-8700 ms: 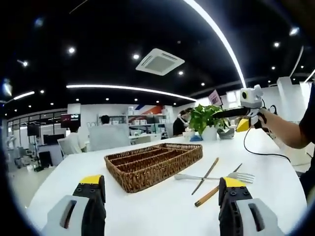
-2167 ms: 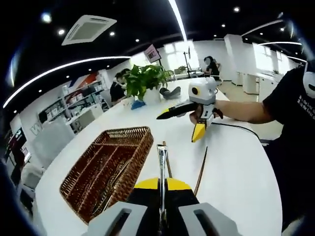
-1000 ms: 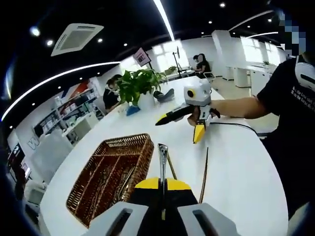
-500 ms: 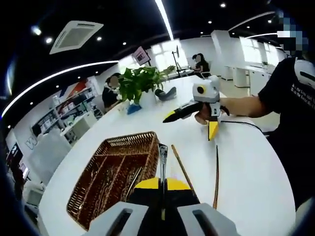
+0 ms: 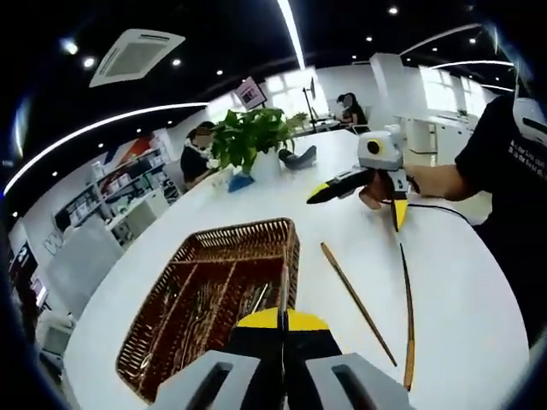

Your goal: Arrange the knives, forks, and spoons in their matching storage slots by inserting each utensil handle-first until every utensil is classified and aligned in the correct compartment

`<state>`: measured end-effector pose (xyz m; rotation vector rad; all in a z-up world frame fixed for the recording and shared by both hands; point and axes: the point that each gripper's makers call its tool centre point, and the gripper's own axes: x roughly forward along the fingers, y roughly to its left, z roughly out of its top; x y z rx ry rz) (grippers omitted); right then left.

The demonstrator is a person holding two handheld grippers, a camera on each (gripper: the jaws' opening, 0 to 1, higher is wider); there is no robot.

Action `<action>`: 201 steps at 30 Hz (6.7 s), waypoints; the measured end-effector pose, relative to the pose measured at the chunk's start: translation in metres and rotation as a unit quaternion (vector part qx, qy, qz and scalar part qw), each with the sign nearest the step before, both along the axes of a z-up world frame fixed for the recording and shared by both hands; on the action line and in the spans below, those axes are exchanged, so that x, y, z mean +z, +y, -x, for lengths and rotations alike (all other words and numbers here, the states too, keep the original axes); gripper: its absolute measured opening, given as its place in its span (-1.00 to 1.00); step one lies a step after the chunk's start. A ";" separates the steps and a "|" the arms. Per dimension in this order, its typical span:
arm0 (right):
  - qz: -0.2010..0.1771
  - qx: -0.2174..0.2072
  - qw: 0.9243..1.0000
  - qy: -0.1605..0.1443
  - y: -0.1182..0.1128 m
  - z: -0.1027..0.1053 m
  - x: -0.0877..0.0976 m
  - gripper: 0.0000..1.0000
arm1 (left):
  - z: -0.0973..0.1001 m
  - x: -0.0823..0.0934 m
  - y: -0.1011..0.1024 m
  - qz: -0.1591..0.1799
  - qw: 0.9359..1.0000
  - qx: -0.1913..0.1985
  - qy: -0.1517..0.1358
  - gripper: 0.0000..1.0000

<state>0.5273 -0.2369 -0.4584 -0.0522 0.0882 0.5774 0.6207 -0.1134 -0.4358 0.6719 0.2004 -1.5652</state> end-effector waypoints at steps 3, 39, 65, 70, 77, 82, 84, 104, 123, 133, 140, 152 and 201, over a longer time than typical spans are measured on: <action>-0.007 -0.001 1.000 0.002 -0.001 -0.001 -0.001 0.99 | -0.009 0.003 -0.003 0.004 1.000 -0.002 0.001 -1.00; -0.007 -0.003 1.000 0.010 0.001 -0.002 -0.006 0.99 | -0.111 -0.001 -0.047 0.017 1.000 -0.017 0.001 -1.00; -0.001 -0.007 1.000 0.022 -0.006 -0.005 -0.014 0.99 | -0.122 -0.069 -0.053 -0.035 0.997 -0.027 0.057 -1.00; 0.000 -0.004 1.000 0.024 -0.004 -0.006 -0.015 0.99 | -0.123 -0.078 -0.049 -0.079 0.996 -0.039 0.030 -1.00; 0.004 0.000 1.000 0.025 -0.002 -0.005 -0.016 0.99 | -0.121 -0.083 -0.050 -0.091 0.992 -0.033 0.079 -1.00; 0.004 -0.004 1.000 0.023 -0.005 -0.005 -0.015 0.99 | -0.121 -0.083 -0.051 -0.089 0.992 -0.028 0.090 -1.00; 0.005 -0.002 1.000 0.022 -0.004 -0.005 -0.015 0.99 | -0.121 -0.083 -0.051 -0.092 0.991 -0.027 0.094 -1.00; 0.007 -0.002 1.000 0.018 -0.007 -0.005 -0.015 0.99 | -0.134 -0.077 -0.054 -0.076 0.996 -0.020 0.042 -0.83; 0.004 -0.004 1.000 0.021 -0.006 -0.006 -0.016 0.99 | -0.138 0.000 -0.034 0.117 0.987 0.089 0.062 -0.09; -0.003 -0.007 1.000 0.016 -0.008 -0.005 -0.012 0.99 | -0.135 -0.004 -0.010 0.131 0.977 0.161 0.055 1.00; -0.014 -0.012 1.000 0.014 -0.011 -0.006 -0.008 0.99 | -0.115 0.009 0.009 0.173 0.962 0.201 0.064 1.00; 0.006 -0.015 1.000 0.012 -0.016 -0.002 -0.010 0.99 | -0.051 0.009 0.050 0.186 0.954 0.229 0.059 1.00; 0.027 -0.028 0.999 0.016 -0.034 0.010 -0.003 0.99 | 0.023 -0.014 0.109 0.267 0.928 0.259 0.031 1.00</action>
